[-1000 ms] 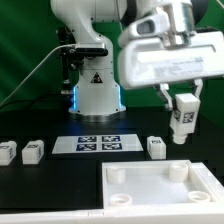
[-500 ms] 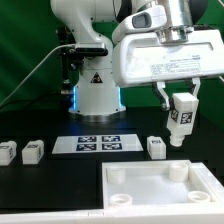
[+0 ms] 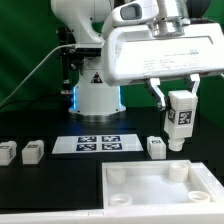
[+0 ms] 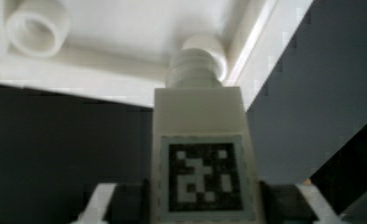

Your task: Assemble one leg

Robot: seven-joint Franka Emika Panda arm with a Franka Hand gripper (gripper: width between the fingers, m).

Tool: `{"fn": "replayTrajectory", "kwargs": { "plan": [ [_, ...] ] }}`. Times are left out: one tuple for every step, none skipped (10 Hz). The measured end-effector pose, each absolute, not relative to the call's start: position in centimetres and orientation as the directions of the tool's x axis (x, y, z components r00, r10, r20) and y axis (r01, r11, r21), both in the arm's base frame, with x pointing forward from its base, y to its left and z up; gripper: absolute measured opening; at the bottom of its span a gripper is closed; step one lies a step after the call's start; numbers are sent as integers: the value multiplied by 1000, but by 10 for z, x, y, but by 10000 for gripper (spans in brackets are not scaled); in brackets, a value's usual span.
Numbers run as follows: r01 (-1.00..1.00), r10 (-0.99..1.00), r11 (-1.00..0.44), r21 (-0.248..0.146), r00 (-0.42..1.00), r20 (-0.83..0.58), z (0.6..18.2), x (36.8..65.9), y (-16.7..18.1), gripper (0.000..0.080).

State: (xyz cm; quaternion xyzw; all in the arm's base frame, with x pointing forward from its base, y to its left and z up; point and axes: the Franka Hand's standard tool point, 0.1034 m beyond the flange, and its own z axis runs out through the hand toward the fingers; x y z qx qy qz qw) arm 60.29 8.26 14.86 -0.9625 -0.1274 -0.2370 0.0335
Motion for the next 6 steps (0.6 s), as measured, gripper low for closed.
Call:
{"fn": "replayTrajectory", "kwargs": {
  "plan": [
    [255,221,-967,-17,867,447,150,605,85,293],
    [256,222,-967,-15,864,451,149,605,85,293],
    [255,221,-967,-15,865,450,149,604,84,293],
    [255,221,-967,-15,865,450,148,604,84,293],
    [257,223,-966,-12,861,457,145,604,84,293],
    [254,220,-967,-6,849,480,131,600,82,293]
  ]
}}
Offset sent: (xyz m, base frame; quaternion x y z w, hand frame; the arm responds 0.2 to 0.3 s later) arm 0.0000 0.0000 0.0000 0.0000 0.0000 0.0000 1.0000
